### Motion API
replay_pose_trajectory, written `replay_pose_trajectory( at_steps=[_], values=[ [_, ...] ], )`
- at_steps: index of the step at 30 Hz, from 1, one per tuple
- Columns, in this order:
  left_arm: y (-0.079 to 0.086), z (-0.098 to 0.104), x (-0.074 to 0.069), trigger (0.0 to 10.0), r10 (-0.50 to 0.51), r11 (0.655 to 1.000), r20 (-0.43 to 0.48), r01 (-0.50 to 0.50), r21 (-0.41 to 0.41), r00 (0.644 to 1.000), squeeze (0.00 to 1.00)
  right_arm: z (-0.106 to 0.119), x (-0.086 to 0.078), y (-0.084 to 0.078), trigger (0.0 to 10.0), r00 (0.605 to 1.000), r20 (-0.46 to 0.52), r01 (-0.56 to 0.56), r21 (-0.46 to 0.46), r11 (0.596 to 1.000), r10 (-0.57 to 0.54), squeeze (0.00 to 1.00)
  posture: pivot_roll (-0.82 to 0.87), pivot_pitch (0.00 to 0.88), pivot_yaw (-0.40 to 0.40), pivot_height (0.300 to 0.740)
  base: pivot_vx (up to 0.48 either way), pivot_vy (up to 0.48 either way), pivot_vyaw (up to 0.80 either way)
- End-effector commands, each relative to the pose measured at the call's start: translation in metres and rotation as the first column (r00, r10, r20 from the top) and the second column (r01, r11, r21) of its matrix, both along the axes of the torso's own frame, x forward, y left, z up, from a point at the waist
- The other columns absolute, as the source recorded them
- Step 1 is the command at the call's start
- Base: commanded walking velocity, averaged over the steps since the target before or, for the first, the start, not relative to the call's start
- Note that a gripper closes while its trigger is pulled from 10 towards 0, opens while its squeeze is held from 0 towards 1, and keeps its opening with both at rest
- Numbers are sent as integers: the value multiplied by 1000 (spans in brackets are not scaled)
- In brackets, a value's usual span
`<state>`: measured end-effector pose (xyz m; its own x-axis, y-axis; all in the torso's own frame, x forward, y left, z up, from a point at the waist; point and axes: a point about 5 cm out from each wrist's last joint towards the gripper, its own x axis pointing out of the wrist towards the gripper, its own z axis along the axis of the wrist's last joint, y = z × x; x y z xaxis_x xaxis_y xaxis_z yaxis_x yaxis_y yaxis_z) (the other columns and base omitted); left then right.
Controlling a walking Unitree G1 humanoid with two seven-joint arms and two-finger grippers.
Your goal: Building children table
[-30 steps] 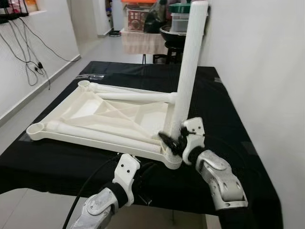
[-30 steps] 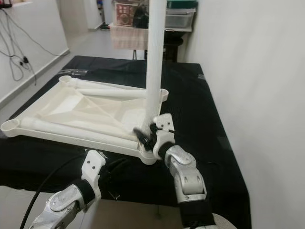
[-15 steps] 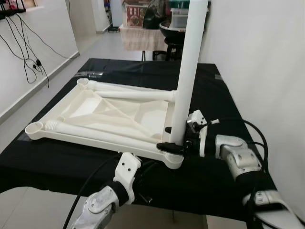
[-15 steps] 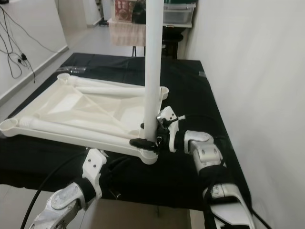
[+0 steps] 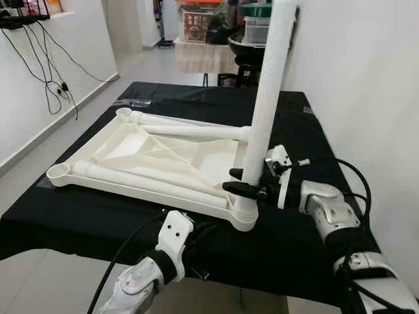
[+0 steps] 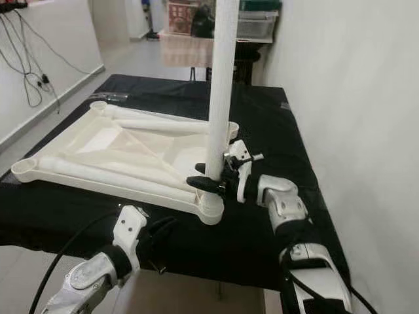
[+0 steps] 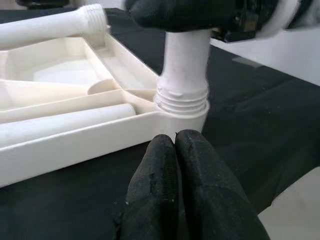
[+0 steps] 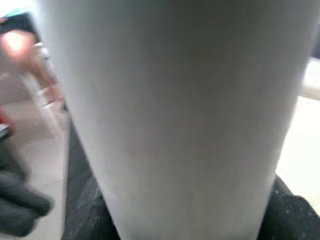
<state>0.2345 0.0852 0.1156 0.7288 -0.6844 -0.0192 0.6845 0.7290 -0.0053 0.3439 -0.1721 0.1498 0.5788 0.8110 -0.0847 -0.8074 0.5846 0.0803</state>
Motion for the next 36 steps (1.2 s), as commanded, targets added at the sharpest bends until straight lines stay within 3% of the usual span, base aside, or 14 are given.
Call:
replay_pose_trajectory(
  at_steps=[1,3,6,13,14,15,16,18,26,27,33,34,35,36],
  values=[
    [0,-1,-3,10000,-10,1000,-7,11,6,1000,0,-27,-8,-4,0,966,-126,219,-50,974,-224,0,14,6,-65,740,0,0,0],
    [2,0,-4,10000,-8,1000,-6,8,11,1000,0,-48,-28,-2,0,650,-131,728,-173,663,-749,0,30,21,-61,740,0,0,0],
    [4,-1,-4,10000,-5,1000,-6,6,16,1000,0,-49,-54,23,0,680,-159,696,-164,699,-715,0,20,28,-47,740,0,0,0],
    [4,0,-3,10000,-3,1000,-8,3,16,1000,0,-37,-30,32,0,810,-87,564,-156,811,-580,0,17,19,-47,740,0,0,0],
    [5,0,-2,10000,7,1000,-6,-7,14,1000,0,-36,-27,31,2941,804,-79,573,-166,803,-590,0,19,18,-52,740,0,0,0],
    [5,0,-2,10000,14,1000,-4,-14,13,1000,0,-34,-24,31,10000,810,-71,567,-158,809,-582,0,18,17,-54,740,0,0,0],
    [5,0,-2,10000,15,1000,-3,-15,12,1000,0,-31,-22,32,10000,811,-70,568,-140,811,-581,0,18,17,-54,740,0,0,0],
    [4,0,-1,10000,12,1000,-3,-12,13,1000,0,-22,-16,32,10000,830,-65,549,-78,832,-553,1000,14,13,-54,740,0,0,0],
    [3,0,1,10000,7,1000,-5,-6,11,1000,0,16,-6,41,10000,929,0,369,75,926,-370,1000,7,3,-51,740,0,0,0],
    [3,0,1,10000,6,1000,-5,-6,11,1000,0,20,-6,42,10000,949,17,312,79,947,-314,0,7,3,-51,740,0,0,0],
    [0,-1,5,10000,4,1000,-5,-4,7,1000,0,20,-6,37,10000,971,31,-233,-64,970,236,0,4,0,-55,740,0,0,0],
    [0,-1,5,10000,4,1000,-5,-4,7,1000,0,21,-4,34,3412,965,15,-260,-57,964,261,0,6,0,-54,740,0,0,0],
    [0,-1,5,10000,4,1000,-5,-4,7,1000,0,21,-4,34,3412,965,15,-260,-57,964,261,0,6,0,-54,740,0,0,0],
    [0,-1,5,10000,4,1000,-5,-4,7,1000,0,21,-2,32,0,961,6,-274,-48,960,275,0,6,0,-54,740,0,0,0]
  ],
)
